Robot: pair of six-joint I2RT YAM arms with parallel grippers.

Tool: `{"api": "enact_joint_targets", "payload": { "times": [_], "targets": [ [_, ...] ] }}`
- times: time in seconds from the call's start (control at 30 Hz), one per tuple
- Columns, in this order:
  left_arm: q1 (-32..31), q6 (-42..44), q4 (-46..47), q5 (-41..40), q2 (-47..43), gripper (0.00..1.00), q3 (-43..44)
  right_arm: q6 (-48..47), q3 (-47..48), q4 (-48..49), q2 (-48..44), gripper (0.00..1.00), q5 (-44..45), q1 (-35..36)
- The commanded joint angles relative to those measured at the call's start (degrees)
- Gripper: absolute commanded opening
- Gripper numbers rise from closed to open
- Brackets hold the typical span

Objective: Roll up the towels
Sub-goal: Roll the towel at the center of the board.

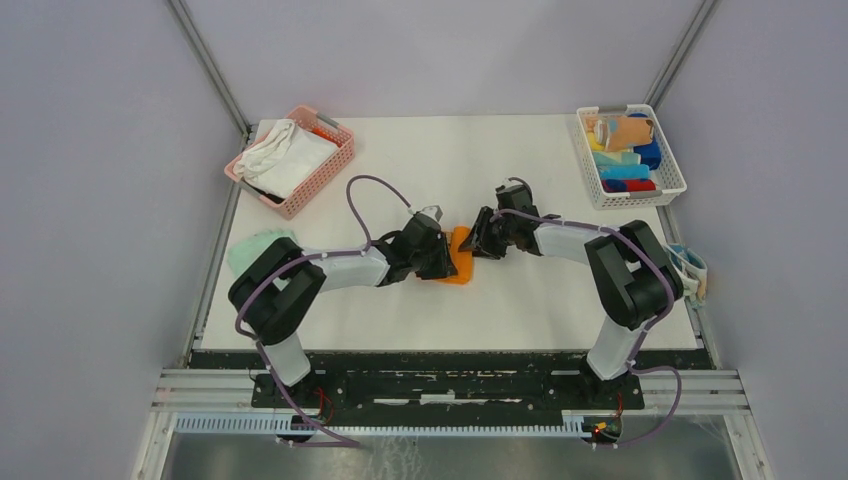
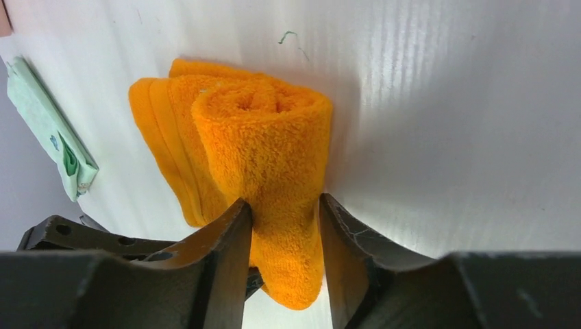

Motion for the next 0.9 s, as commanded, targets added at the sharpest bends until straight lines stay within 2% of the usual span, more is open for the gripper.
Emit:
{"api": "enact_joint_targets", "payload": {
  "times": [0.0,0.17,0.27,0.37,0.53,0.73,0.87],
  "targets": [
    [-0.64,5.01,-8.61,-8.81,-1.6,0.36,1.21,-4.13,4.08,-7.37,1.98,0.42,2.91,0.47],
    [-4.01,6.72,-11.32,-19.04,-6.65,0.53,2.65,-4.79,9.43,-19.16,2.06,0.27,11.99,3.94],
    [-8.18,7.43,-11.79,-27.08,-9.03,0.63,4.01,-4.12,11.49,-22.55,2.16,0.23,14.7,5.34],
    [-13.58,9.18,-10.41,-36.59,-9.92,0.67,5.31,-3.21,13.03,-24.32,2.82,0.23,14.33,6.09],
    [-19.45,13.74,-4.71,-46.21,-6.27,0.69,6.57,-1.08,13.95,-25.05,3.74,0.24,12.41,6.75],
    [-22.34,17.29,1.07,-51.07,-0.47,0.68,6.7,0.28,14.26,-24.99,4.06,0.25,9.67,6.76],
    [-22.99,20.25,4.75,-51.35,3.3,0.66,6.94,0.83,14.71,-24.79,4.41,0.26,8.31,6.76]
  ]
}}
